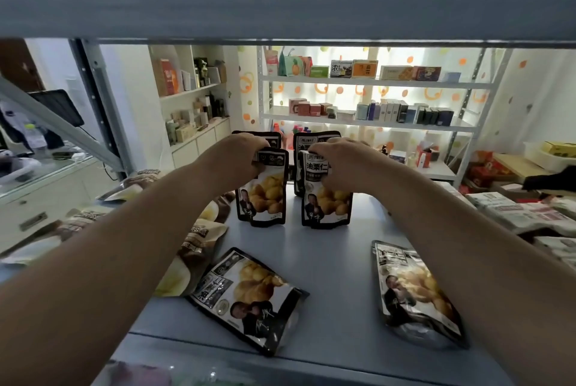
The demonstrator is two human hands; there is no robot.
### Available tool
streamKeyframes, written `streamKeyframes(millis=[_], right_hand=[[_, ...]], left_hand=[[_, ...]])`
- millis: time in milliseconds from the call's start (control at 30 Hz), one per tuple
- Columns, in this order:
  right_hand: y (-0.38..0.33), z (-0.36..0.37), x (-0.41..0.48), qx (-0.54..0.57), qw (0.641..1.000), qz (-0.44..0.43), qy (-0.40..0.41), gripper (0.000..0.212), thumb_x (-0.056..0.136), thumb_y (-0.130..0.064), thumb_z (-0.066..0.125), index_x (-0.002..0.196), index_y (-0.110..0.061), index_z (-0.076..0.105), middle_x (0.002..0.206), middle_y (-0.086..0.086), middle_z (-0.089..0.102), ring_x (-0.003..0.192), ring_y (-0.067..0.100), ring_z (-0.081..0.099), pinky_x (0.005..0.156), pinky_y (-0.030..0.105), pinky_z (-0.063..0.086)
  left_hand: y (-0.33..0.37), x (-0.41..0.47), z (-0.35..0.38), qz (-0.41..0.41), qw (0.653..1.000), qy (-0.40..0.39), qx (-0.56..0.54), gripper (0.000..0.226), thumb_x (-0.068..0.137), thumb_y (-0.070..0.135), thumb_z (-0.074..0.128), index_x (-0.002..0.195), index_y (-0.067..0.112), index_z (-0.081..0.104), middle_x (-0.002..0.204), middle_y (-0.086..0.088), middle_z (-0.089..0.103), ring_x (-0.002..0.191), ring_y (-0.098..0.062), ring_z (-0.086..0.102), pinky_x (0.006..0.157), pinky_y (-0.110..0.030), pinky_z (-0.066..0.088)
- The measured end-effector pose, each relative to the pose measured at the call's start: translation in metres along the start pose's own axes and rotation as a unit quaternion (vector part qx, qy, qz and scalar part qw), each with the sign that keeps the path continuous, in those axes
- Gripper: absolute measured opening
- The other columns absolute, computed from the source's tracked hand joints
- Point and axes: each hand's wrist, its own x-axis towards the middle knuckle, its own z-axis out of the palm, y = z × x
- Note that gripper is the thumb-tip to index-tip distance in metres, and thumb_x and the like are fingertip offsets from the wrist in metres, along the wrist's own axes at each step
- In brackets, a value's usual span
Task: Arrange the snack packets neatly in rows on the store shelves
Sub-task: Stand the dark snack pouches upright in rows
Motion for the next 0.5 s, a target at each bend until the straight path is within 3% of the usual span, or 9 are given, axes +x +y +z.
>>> streamKeyframes(millis=[100,167,267,333,367,433,500], right_hand=[[-0.005,-0.001,-0.008,0.019,1.0,0.024,0.001,0.073,0.077,-0.031,0.068,0.144,-0.03,0.039,0.14,0.002,0.047,0.131,0.026,0.04,0.099,0.042,0.037],[-0.011,-0.007,-0.019,0.029,0.999,0.03,0.028,0.084,0.077,-0.04,0.071,0.15,-0.031,0.03,0.15,0.003,0.036,0.139,0.027,0.028,0.111,0.048,0.027],[-0.017,-0.021,-0.048,0.032,0.993,0.042,0.108,0.08,0.08,-0.045,0.069,0.149,-0.028,0.031,0.15,0.005,0.036,0.14,0.026,0.028,0.111,0.047,0.028],[-0.019,-0.024,-0.078,0.047,0.985,0.068,0.151,0.07,0.083,-0.049,0.063,0.144,-0.026,0.038,0.143,0.006,0.044,0.135,0.026,0.036,0.106,0.045,0.034],[-0.021,-0.021,-0.096,0.056,0.981,0.095,0.161,0.064,0.085,-0.051,0.058,0.141,-0.025,0.042,0.139,0.005,0.048,0.131,0.026,0.04,0.102,0.044,0.037],[-0.028,-0.007,-0.131,0.053,0.974,0.17,0.137,0.054,0.089,-0.052,0.051,0.135,-0.025,0.05,0.132,0.005,0.054,0.125,0.026,0.045,0.096,0.041,0.041],[-0.035,0.013,-0.157,0.011,0.972,0.232,0.028,0.046,0.093,-0.051,0.047,0.127,-0.022,0.057,0.128,0.005,0.056,0.121,0.025,0.049,0.093,0.038,0.041]], left_hand=[[0.001,-0.004,0.0,-0.005,1.0,0.008,0.008,0.04,0.085,0.021,0.069,0.124,0.014,0.061,0.113,-0.01,0.06,0.108,-0.026,0.053,0.088,-0.031,0.037],[0.001,-0.013,-0.003,-0.019,0.999,0.038,0.033,0.056,0.084,0.027,0.069,0.135,0.014,0.05,0.126,-0.014,0.05,0.121,-0.031,0.041,0.099,-0.039,0.033],[0.006,-0.044,-0.011,-0.028,0.984,0.163,0.064,0.067,0.082,0.026,0.07,0.139,0.008,0.041,0.132,-0.02,0.041,0.123,-0.037,0.035,0.1,-0.045,0.037],[0.016,-0.076,-0.012,-0.033,0.981,0.188,0.036,0.062,0.084,0.032,0.066,0.137,0.009,0.043,0.127,-0.017,0.046,0.116,-0.033,0.042,0.093,-0.041,0.04],[0.023,-0.093,-0.009,-0.051,0.988,0.147,0.021,0.059,0.086,0.041,0.059,0.136,0.013,0.043,0.125,-0.012,0.049,0.114,-0.028,0.044,0.092,-0.04,0.041],[0.041,-0.125,0.003,-0.091,0.996,-0.015,0.014,0.064,0.087,0.063,0.037,0.139,0.025,0.042,0.128,0.0,0.052,0.118,-0.02,0.046,0.094,-0.039,0.042],[0.058,-0.148,0.021,-0.075,0.985,-0.151,0.048,0.07,0.084,0.071,0.017,0.138,0.033,0.041,0.132,0.005,0.05,0.121,-0.019,0.044,0.097,-0.037,0.041]])
